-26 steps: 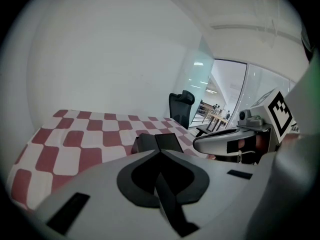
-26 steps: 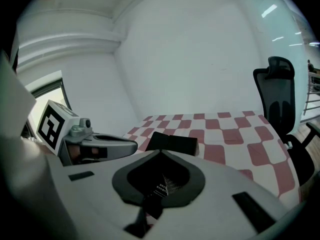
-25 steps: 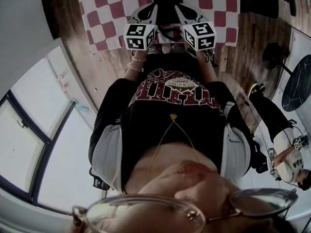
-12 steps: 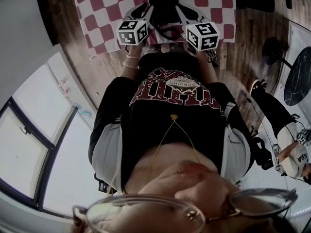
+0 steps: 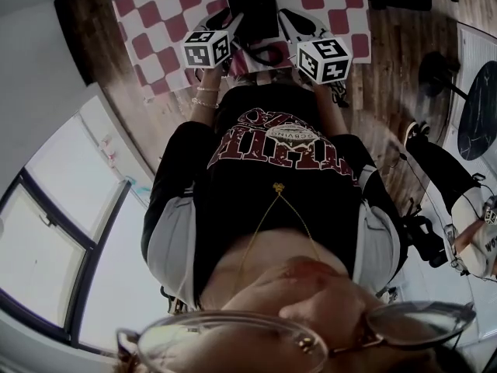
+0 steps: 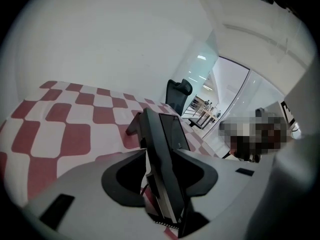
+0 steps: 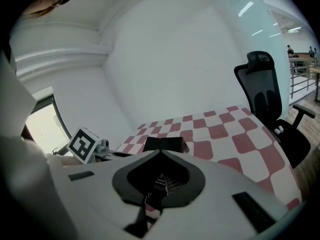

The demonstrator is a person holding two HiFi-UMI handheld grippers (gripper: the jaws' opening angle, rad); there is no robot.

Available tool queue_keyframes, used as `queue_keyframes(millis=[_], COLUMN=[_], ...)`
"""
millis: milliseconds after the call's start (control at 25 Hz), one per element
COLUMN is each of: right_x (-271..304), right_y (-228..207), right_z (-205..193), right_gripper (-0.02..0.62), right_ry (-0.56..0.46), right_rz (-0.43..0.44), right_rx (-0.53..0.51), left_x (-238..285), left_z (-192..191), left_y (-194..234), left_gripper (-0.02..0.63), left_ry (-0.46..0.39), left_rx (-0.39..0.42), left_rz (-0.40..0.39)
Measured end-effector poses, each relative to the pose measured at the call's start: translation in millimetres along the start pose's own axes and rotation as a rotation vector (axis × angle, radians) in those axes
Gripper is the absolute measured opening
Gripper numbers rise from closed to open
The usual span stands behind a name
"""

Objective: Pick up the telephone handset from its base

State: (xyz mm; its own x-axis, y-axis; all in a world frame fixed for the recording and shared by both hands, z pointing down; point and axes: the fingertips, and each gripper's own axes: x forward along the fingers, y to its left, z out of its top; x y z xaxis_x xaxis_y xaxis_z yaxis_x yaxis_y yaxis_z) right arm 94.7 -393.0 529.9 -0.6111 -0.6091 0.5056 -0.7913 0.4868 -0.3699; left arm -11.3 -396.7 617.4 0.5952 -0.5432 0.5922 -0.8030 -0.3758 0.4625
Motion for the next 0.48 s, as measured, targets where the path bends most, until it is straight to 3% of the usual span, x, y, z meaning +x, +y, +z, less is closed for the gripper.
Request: queue_keyframes(millis=[480], right_x=[-15.3], right_y=[-11.8], right_z=[-1.3], right_gripper=[0.020], right_ry=[-0.022], right_rz=[-0.045], right_rx=[0.023], left_x=[15.7], left_z=[-7.1], left_y=[-1.2], left_gripper=[0.158], left_ry=[0.057], left_rx=[-0.047], left_rz=[-0.075])
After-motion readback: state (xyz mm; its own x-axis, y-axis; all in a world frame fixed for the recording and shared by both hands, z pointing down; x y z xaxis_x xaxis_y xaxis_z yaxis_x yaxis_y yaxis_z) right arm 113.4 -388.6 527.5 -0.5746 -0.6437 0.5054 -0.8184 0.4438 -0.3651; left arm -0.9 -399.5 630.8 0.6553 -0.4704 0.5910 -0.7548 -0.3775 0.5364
